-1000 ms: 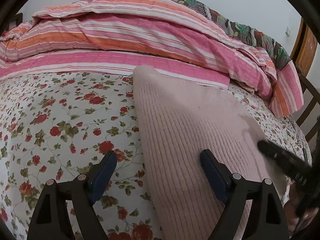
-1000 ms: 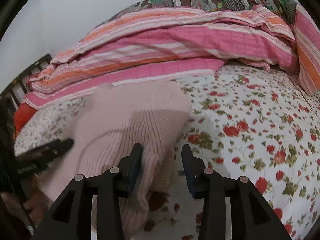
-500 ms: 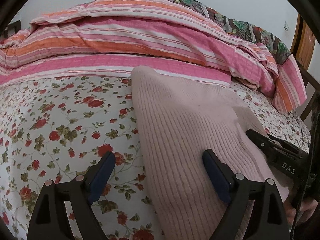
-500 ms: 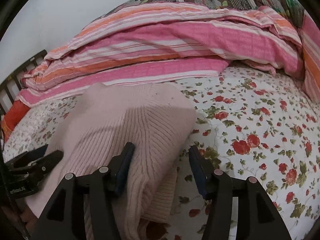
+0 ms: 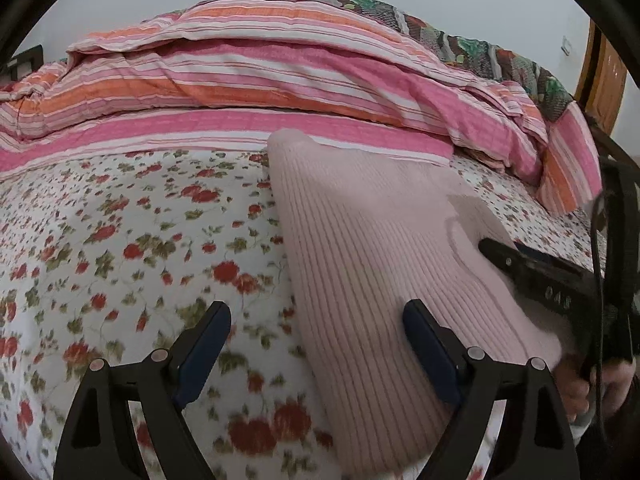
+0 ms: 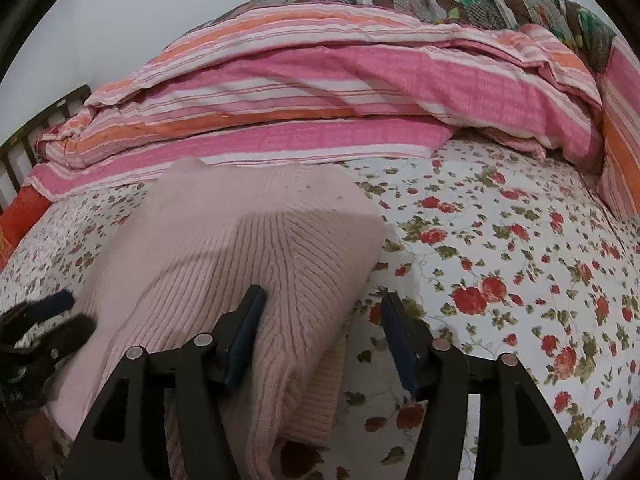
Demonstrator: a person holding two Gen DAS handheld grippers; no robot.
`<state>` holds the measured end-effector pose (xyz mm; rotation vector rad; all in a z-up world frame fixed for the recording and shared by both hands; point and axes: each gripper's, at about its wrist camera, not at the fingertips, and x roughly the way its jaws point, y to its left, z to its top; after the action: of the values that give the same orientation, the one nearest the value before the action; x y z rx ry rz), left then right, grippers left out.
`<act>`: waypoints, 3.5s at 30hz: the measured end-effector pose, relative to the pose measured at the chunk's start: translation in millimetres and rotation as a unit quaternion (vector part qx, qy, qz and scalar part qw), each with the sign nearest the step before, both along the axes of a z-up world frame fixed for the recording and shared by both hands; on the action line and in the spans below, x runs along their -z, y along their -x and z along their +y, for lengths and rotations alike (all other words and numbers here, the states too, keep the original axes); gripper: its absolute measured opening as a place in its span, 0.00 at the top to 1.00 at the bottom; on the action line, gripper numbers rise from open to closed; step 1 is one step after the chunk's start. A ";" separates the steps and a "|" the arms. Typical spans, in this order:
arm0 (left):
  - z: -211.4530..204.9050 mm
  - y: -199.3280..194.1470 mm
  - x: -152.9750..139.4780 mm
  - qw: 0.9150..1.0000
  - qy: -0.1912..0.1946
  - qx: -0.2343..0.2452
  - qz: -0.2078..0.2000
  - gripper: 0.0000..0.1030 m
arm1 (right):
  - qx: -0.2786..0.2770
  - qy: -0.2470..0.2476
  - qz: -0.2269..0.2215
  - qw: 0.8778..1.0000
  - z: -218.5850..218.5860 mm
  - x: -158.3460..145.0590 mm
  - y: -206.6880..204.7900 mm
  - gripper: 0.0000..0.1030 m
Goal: Fold small clothes
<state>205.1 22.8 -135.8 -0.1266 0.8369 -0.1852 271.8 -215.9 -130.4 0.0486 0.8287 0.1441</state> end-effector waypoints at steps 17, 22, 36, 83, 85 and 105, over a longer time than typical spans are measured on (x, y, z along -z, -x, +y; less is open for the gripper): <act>17.1 36.0 -20.0 0.999 0.018 -0.022 -0.020 0.18 | -0.017 -0.029 -0.030 0.999 -16.4 -35.0 83.3 0.41; 19.6 8.8 -23.7 0.999 0.009 -0.031 -0.019 0.18 | -0.017 -0.032 -0.037 0.999 -15.1 -41.1 58.8 0.41; 10.8 -62.9 -2.8 0.999 -0.022 -0.035 0.006 0.16 | -0.015 -0.016 -0.006 1.000 3.7 -1.5 -15.9 0.41; 20.4 -48.9 -6.1 0.999 0.031 -0.033 0.009 0.16 | 0.007 0.019 -0.029 0.999 3.2 -13.5 2.9 0.72; 19.1 -43.0 -9.3 0.999 0.026 -0.035 0.011 0.17 | 0.011 0.023 -0.025 0.999 2.5 -15.0 8.6 0.72; 12.1 33.4 -40.4 0.999 -0.005 -0.027 0.026 0.18 | 0.016 0.029 -0.021 0.999 6.4 -46.6 82.4 0.66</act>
<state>171.7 34.9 -95.4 -0.1438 0.8844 -0.1276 189.4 -209.5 -83.7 0.0040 0.7899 0.0914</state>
